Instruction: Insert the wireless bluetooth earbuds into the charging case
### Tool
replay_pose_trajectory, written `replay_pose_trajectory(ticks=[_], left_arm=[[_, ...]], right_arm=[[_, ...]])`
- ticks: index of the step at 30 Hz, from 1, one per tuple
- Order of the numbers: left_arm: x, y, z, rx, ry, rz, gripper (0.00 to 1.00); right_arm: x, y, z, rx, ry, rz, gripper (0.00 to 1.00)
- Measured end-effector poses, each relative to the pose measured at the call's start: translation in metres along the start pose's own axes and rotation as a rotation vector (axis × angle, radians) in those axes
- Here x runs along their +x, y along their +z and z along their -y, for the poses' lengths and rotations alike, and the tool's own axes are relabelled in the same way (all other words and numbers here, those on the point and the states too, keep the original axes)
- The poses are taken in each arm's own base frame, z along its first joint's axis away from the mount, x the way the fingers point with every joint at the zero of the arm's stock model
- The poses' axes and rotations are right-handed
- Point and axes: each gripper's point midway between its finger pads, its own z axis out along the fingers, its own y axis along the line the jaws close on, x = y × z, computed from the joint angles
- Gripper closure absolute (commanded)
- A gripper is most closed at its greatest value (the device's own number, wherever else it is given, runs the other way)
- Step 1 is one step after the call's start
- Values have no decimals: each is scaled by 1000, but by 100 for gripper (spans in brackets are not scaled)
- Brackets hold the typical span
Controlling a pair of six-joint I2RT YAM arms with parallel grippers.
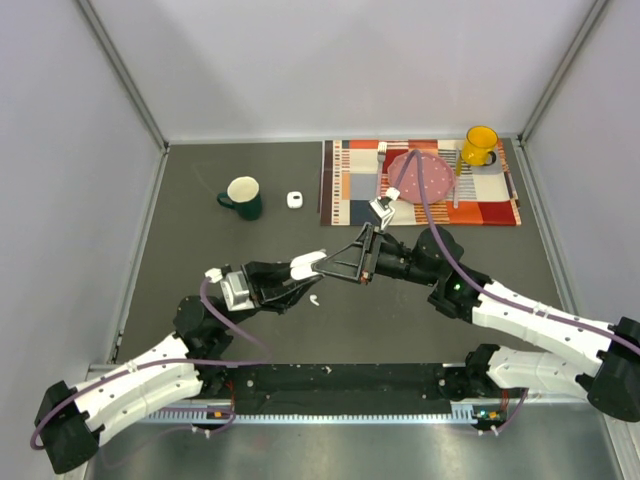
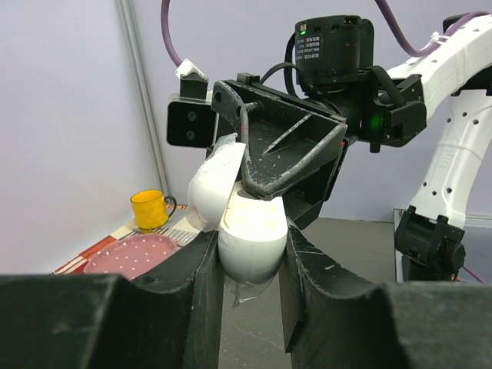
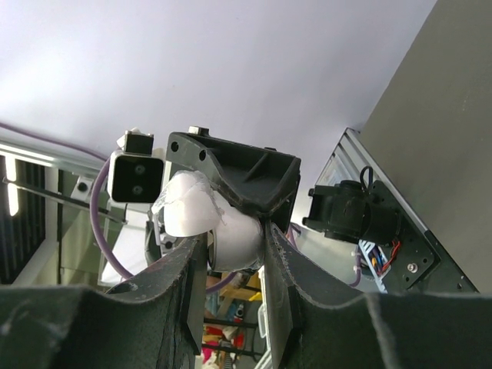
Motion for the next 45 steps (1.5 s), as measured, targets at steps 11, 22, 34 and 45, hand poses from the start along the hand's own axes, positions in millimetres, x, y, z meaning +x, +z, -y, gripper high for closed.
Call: replay_pose_trajectory(ticks=[11,22,34,45], left_arm=[[-1,-1,-1,-8,7,1,100],[-22,-14,-13,-99,50,69,100],[-21,-57,-58,-418,66,-7,100],[-22,-100,-74,-599,46,-129,100]], right_arm=[[2,-1,11,50,-10,-9,27],[-2,-15,15,101,-96,33,14],[-26,-36,52,354,-240,132,15],[-15,-16,142,643,-252,-12,22]])
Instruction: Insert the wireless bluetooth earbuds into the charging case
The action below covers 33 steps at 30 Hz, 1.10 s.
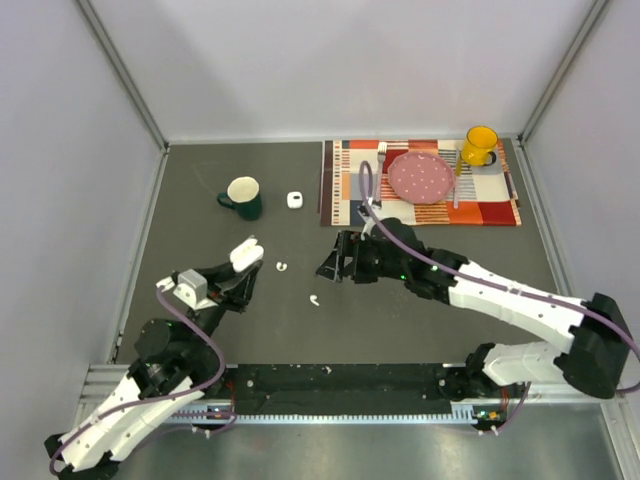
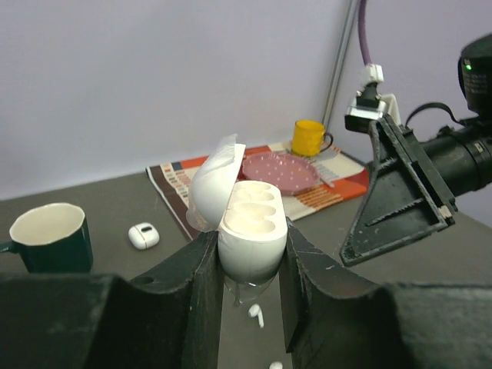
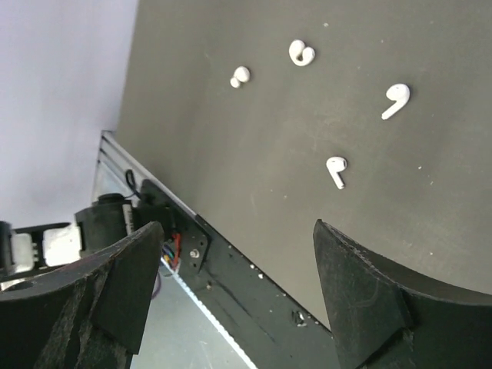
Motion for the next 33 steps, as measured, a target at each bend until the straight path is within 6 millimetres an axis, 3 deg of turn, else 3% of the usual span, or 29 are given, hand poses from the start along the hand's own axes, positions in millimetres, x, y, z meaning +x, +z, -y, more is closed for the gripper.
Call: replay_pose_trajectory(ticks=[6,12,18,24,27,29,33], left_arm=[[26,-6,0,10,26,-106,100],[32,-7,14,93,25,-119,100],[32,1,36,206,19,-99,100],[51,22,56,318,29,-143,100],[58,35,47,326,14,-160,100],[59,45,29,298,-1,-157,100],[56,50,7,266,-4,-152,100]], right_arm=[[5,28,18,105,-13,-48,24],[8,36,35,182,-12,-54,26],[0,27,38,200,-16,-2,27],[-8,-4,40,184,-18,80,30],[-13,-15,39,175,-19,118,30],[-16,-21,41,175,-26,138,30],[-21,-24,42,176,-59,158,33]])
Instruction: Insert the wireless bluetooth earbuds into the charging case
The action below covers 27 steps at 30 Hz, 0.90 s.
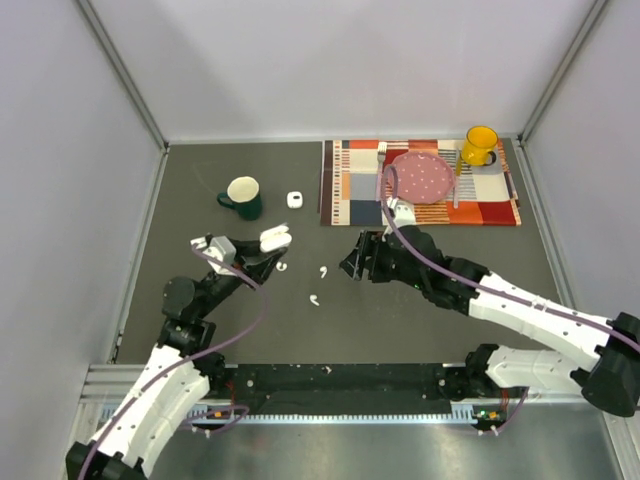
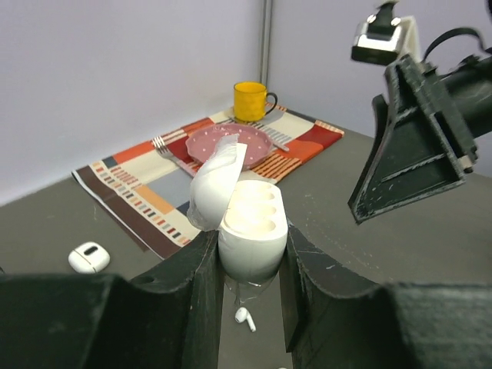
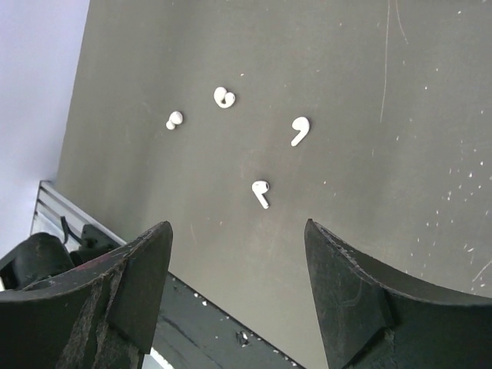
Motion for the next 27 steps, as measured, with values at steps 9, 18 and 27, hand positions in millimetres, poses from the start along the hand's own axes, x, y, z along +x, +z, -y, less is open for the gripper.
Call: replay_pose_trajectory(ticks=[9,18,27], left_arm=[[-31,-32,-22,-93,67,113,100],[-17,-55,-58,-248,13,70,100],[-1,-62,-72,-340,-62,38,100]], right_arm=[[23,49,-1,-12,-167,-113,46],[43,109,-4,-86,-372,-127,51],[68,167,-46,-239,-532,-98,59]])
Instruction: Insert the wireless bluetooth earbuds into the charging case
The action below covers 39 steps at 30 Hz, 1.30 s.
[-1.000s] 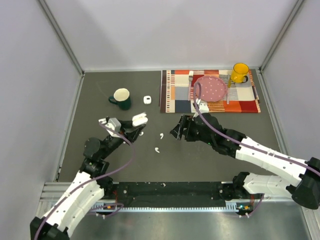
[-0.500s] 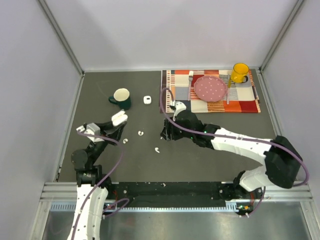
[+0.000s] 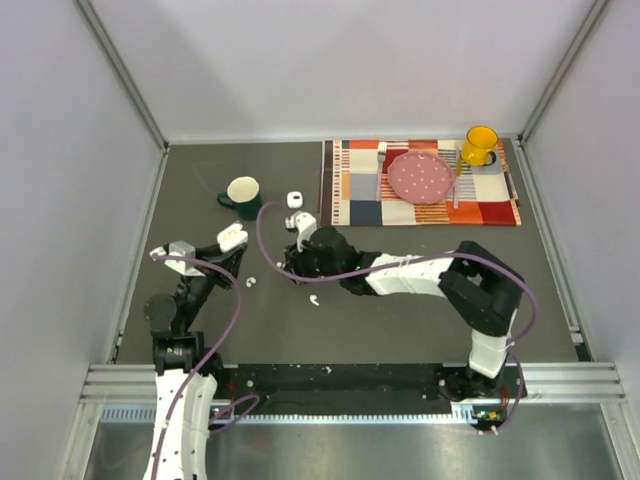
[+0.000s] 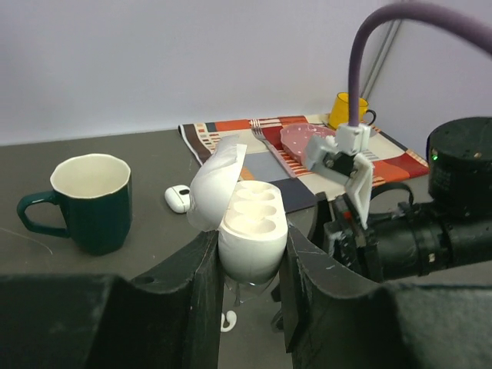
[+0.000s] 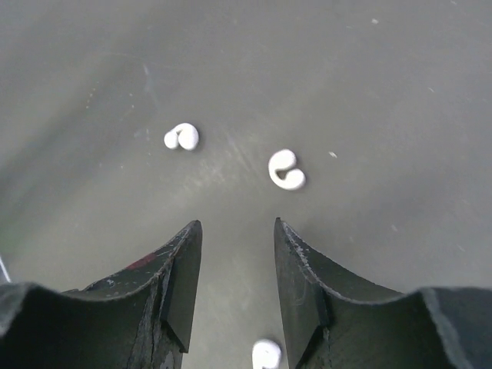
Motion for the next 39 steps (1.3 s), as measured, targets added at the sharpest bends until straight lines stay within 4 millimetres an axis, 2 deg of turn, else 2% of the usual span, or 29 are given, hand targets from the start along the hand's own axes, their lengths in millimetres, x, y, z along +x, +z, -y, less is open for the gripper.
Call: replay_pose_trajectory(ticks=[4,9,16,30,39], left_arm=[[1,-3,-3,-30,-8,-1,100],[-3,-4,-8,-75,-13,-14,100],[-22,-4,-8,-107,29,11,100],[-14,-6,-16,-150,14,-17,100],[-14,-6,-16,-150,13,-17,100]], right_arm=[[4,28,-14,-46,-37,24,62],[14,48,-15,-69,-75,61,65],[13,57,-15,-80,-109,90,69],[23,60,-9,-57,-118,53,73],[20,67,-8,-42,-123,41,73]])
